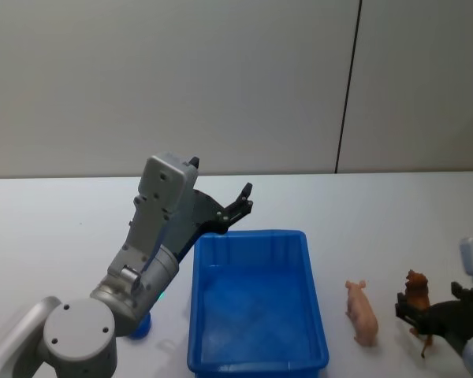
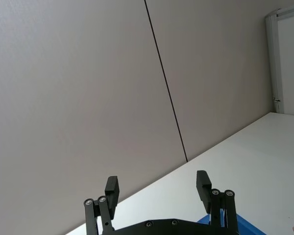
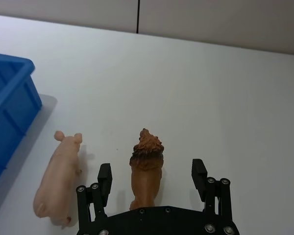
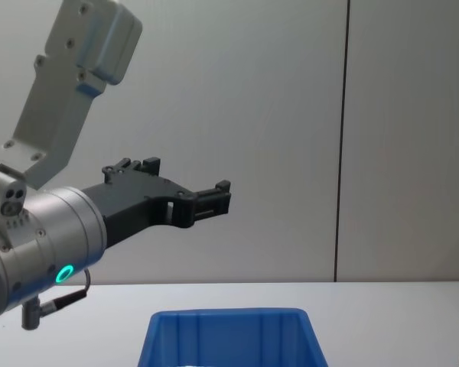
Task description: Pick up the two dolls from the table and place them into the box.
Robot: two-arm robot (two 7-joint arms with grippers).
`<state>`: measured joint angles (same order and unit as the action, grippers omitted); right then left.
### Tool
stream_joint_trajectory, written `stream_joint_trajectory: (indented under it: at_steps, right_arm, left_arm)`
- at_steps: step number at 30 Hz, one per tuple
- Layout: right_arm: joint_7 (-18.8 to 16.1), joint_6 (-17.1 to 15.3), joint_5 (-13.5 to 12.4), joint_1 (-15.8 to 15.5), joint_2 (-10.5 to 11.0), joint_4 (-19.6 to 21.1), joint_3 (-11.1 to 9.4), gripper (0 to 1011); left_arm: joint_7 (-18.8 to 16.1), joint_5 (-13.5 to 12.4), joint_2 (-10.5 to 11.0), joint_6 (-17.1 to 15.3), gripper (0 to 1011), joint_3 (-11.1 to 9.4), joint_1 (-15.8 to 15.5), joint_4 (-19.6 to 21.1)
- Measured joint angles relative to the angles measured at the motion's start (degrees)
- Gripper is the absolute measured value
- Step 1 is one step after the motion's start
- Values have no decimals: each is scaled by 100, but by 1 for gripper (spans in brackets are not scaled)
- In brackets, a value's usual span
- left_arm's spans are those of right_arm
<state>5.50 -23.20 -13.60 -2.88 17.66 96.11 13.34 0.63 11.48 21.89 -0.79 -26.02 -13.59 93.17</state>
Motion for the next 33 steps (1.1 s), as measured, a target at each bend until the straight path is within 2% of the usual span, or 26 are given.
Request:
stream_joint_trajectory:
  at_steps: [3, 6, 10, 16, 18, 20, 22, 23, 24, 26, 33]
  right_arm:
    - [83, -85, 108, 156, -160, -251, 64, 1002]
    - [123, -123, 162, 228, -233, -370, 91, 998]
    - [182, -179, 243, 339, -345, -545, 138, 925]
    - [234, -230, 311, 433, -444, -696, 177, 738]
    - [239, -234, 318, 443, -454, -712, 181, 719]
    - [255, -251, 338, 472, -484, -761, 193, 620]
    - [263, -259, 347, 486, -497, -784, 198, 579]
    - [269, -266, 354, 496, -508, -803, 203, 518]
    - [272, -268, 356, 502, -513, -811, 206, 507]
    - [275, -271, 365, 510, -522, -822, 209, 424]
    - [290, -226, 413, 521, -539, -842, 212, 367]
  left_arm:
    - [0, 0, 0, 0, 1000, 0, 0, 0]
    - [0, 0, 0, 0, 1000, 0, 0, 0]
    - [0, 0, 0, 0, 1000, 0, 0, 0]
    - [0, 0, 0, 0, 1000, 0, 0, 0]
    - [0, 0, 0, 0, 1000, 0, 0, 0]
    - [0, 0, 0, 0, 1000, 0, 0, 0]
    - [0, 0, 0, 0, 1000, 0, 0, 0]
    - [0, 0, 0, 0, 1000, 0, 0, 0]
    - [0, 0, 0, 0, 1000, 0, 0, 0]
    - [0, 0, 0, 0, 1000, 0, 0, 0]
    - [0, 0, 0, 0, 1000, 0, 0, 0]
